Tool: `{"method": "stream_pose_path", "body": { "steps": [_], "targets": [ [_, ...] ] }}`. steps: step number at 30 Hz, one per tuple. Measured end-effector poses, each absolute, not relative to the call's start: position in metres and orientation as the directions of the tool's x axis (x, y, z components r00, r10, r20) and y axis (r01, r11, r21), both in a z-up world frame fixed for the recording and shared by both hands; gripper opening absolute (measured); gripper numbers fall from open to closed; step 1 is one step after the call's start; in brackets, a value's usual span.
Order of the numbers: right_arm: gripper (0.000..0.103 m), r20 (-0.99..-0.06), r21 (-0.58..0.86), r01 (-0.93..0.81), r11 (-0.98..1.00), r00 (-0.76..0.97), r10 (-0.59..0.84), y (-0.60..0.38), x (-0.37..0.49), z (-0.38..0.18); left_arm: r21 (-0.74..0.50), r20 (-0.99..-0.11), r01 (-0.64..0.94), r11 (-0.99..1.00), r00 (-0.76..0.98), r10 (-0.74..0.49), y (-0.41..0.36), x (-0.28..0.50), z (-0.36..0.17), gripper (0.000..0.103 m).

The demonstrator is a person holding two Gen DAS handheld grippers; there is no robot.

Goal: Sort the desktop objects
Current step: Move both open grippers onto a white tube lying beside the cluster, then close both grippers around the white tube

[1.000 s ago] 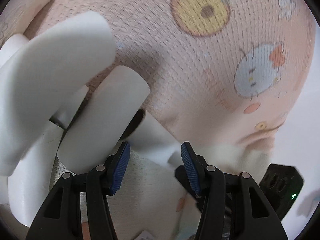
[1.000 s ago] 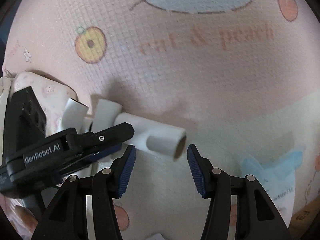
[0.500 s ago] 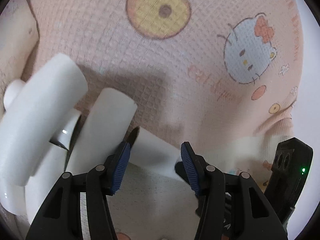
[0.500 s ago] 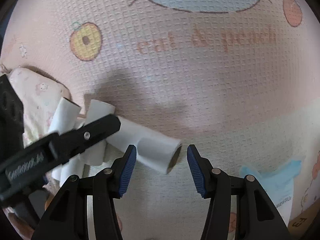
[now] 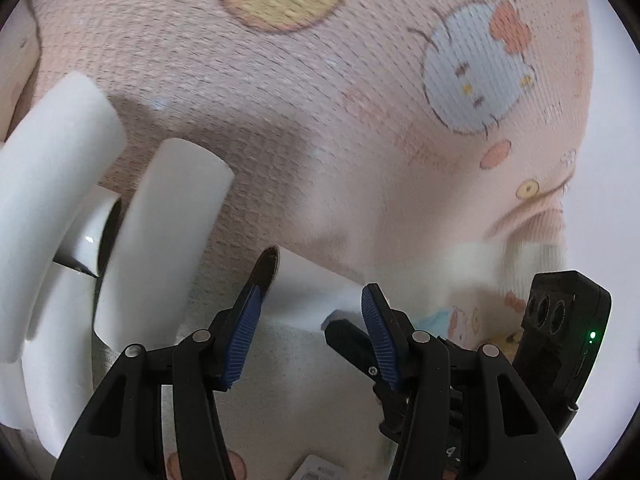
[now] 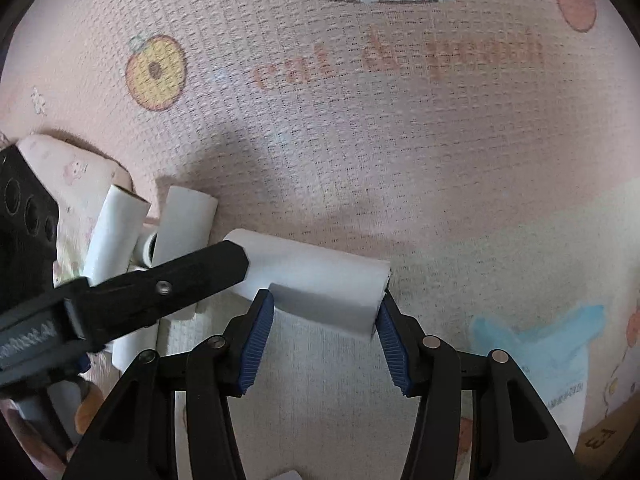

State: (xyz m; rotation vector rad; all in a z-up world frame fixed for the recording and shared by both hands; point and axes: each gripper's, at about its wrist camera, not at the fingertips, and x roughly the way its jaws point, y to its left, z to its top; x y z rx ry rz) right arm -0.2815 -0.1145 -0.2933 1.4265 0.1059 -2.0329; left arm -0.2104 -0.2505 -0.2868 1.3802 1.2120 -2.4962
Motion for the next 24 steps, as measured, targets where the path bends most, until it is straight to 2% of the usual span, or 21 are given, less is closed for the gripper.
{"method": "stream_pose_path", "body": {
  "steps": [6,9,11,20,24],
  "targets": [
    [0.05,-0.866,0.346,0.491,-0.8,-0.162,-0.474,-0.088,-0.27,-0.289,-0.625,-0.724,0.329,-0.708,-0.584,0.367,-0.236,-0.211,-0.287,0.056],
    [0.05,-0.888,0.3,0.46,-0.835,-0.186,-0.421,-0.073,-0.258,-0.286,-0.679,-0.685,0.264,-0.686,-0.564,0.461,-0.223,-0.211,-0.287,0.056],
    [0.05,-0.889,0.321,0.438,-0.839,-0.165,-0.426,-0.067,-0.247,-0.284,-0.692,-0.676,0.234,-0.683,-0.544,0.497,-0.212,-0.212,-0.287,0.056],
    [0.05,-0.9,0.319,0.433,-0.843,-0.141,-0.413,-0.039,-0.207,-0.28,-0.531,-0.783,0.197,-0.824,-0.486,0.388,-0.181,-0.195,-0.28,0.056],
    [0.05,-0.928,0.17,0.505,-0.846,-0.207,-0.31,-0.055,-0.2,-0.271,-0.552,-0.77,0.21,-0.807,-0.499,0.397,-0.182,-0.191,-0.278,0.056]
  ]
}}
